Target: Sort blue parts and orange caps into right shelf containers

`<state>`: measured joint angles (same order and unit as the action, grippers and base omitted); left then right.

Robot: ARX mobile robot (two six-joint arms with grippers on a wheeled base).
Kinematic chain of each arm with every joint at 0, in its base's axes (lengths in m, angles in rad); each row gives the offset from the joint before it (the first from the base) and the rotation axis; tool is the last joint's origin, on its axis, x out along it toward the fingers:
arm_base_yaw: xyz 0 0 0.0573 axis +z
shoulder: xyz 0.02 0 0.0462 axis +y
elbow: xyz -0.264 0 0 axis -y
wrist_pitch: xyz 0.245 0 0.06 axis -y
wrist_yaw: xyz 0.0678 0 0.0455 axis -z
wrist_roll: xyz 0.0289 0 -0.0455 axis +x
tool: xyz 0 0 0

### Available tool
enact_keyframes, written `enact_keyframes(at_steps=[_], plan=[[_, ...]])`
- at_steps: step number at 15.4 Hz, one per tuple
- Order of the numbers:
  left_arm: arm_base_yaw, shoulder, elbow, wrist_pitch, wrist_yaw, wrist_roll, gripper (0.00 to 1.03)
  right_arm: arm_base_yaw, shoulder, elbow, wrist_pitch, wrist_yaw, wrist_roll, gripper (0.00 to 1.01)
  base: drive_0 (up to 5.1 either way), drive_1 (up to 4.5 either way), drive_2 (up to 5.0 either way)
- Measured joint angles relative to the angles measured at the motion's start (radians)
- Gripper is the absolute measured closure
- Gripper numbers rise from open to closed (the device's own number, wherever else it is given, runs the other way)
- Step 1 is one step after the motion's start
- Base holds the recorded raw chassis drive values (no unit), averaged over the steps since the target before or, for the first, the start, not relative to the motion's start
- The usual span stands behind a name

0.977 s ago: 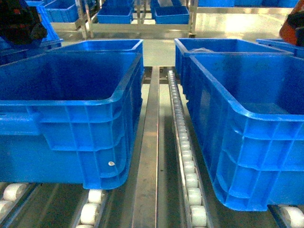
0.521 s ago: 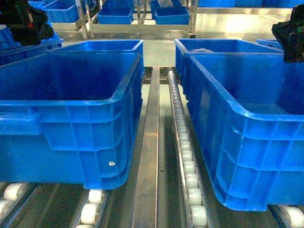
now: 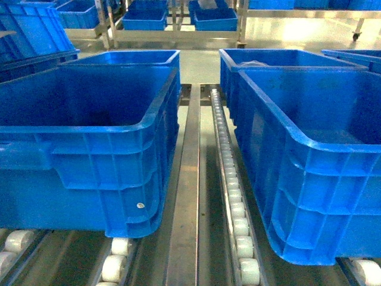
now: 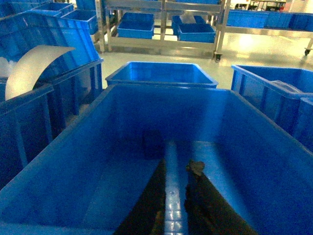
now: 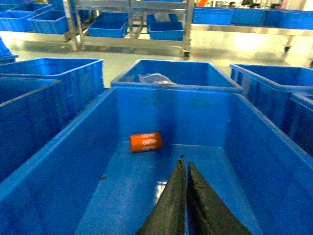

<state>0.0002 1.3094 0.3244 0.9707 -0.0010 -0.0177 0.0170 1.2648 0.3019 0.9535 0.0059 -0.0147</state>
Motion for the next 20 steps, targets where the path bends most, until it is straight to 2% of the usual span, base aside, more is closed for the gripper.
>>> enact_keyframes(at_steps=[1,4,9,10,12,16,20], plan=[[0.0,-0.032,-0.029,0.0,0.0,-0.001,1.02,-0.016,-0.032,-0.026,-0.001,-0.001,0.002,1.0,0.0,0.0,0.0],[-0.001,-0.153,-0.125,-0.027,0.0,0.0,1.01,-0.017,-0.147,-0.116,-0.035,-0.006,0.004,1.0,0.0,0.0,0.0],[0.0,-0.307,-0.206,-0.097,0.0,0.0,1.01,-0.017,-0.3,-0.192,-0.109,-0.006,0.004,1.0,0.0,0.0,0.0],[0.0,-0.304,-0.24,-0.023,0.0,0.0,1.01,-0.017,-0.31,-0.223,-0.051,-0.006,0.004,1.0,0.0,0.0,0.0],[0.0,-0.378,-0.291,-0.119,0.0,0.0,1.01,-0.017,-0.367,-0.273,-0.13,-0.006,0.004,1.0,0.0,0.0,0.0],[0.0,-0.626,-0.314,-0.319,0.0,0.001,1.01,-0.017,-0.613,-0.288,-0.325,-0.006,0.004,1.0,0.0,0.0,0.0],[0.0,-0.716,-0.314,-0.391,0.0,0.001,1.01,-0.017,-0.702,-0.289,-0.4,-0.006,0.004,1.0,0.0,0.0,0.0]])
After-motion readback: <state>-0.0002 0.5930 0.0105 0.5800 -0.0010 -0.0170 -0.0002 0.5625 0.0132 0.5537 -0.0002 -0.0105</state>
